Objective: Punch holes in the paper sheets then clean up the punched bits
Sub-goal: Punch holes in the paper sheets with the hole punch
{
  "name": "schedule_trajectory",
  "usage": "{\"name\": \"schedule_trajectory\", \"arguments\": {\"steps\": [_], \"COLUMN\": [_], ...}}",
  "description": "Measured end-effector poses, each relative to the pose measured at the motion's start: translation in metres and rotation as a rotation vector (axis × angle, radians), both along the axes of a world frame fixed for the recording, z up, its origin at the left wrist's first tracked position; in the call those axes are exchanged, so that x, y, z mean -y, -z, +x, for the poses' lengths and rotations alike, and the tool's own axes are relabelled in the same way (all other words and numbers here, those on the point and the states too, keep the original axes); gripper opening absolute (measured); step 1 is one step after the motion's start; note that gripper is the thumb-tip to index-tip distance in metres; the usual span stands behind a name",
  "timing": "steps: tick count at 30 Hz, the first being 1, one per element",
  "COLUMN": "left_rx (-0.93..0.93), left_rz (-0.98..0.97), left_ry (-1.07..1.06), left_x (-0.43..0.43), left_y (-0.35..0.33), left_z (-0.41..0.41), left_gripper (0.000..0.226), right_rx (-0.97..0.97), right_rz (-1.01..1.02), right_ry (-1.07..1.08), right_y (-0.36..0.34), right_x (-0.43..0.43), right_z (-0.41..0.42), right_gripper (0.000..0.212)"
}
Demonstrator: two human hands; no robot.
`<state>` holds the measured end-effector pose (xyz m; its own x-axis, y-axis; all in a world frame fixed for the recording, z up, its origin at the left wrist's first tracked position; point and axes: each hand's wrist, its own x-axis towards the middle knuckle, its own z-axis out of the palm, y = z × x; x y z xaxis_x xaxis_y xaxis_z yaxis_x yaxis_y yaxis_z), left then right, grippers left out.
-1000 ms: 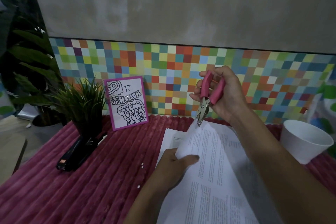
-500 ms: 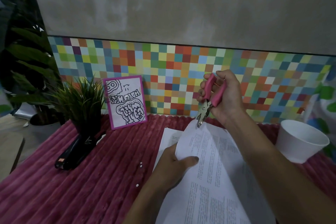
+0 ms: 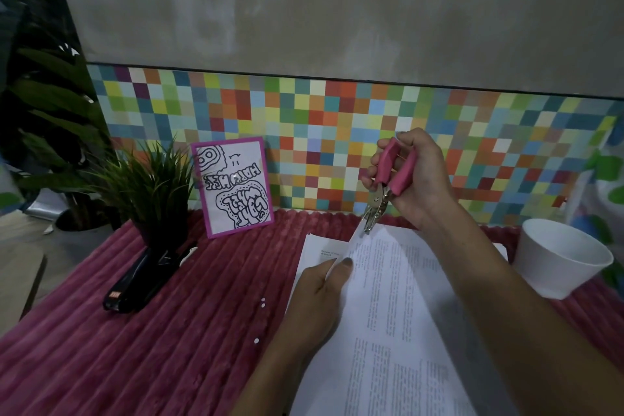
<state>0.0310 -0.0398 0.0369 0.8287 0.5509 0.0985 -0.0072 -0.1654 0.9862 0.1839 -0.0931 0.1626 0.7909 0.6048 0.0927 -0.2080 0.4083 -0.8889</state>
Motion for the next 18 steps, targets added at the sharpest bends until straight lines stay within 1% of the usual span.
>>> {"name": "schedule_trajectory", "arguments": {"steps": [4, 8, 12, 15, 18], "left_rx": [-0.02, 0.002, 0.005, -0.002, -0.033], "left_rz": [-0.014, -0.045, -0.057, -0.054, -0.015], "left_ry": [0.066, 0.084, 0.068, 0.042, 0.03], "left_x": [0.002, 0.004, 0.003, 0.001, 0.0], "left_y": [-0.001, -0.002, -0.004, -0.003, -0.001], "left_z": [-0.002, -0.002, -0.003, -0.003, -0.002], "left_gripper": [0.037, 0.03, 0.03, 0.031, 0.035], "right_rx": [-0.027, -0.065, 0.032, 0.067, 0.192], "right_rz": [0.026, 0.09, 0.156, 0.198, 0.095], "right_ry": [-0.001, -0.093, -0.128, -0.153, -0.113], "right_y": [0.004, 0.006, 0.004, 0.004, 0.004], "right_x": [0.001, 0.001, 0.002, 0.004, 0.003], "right_z": [0.001, -0.005, -0.008, -0.01, -0.015], "right_gripper": [0.026, 0.027, 0.027, 0.028, 0.032]}}
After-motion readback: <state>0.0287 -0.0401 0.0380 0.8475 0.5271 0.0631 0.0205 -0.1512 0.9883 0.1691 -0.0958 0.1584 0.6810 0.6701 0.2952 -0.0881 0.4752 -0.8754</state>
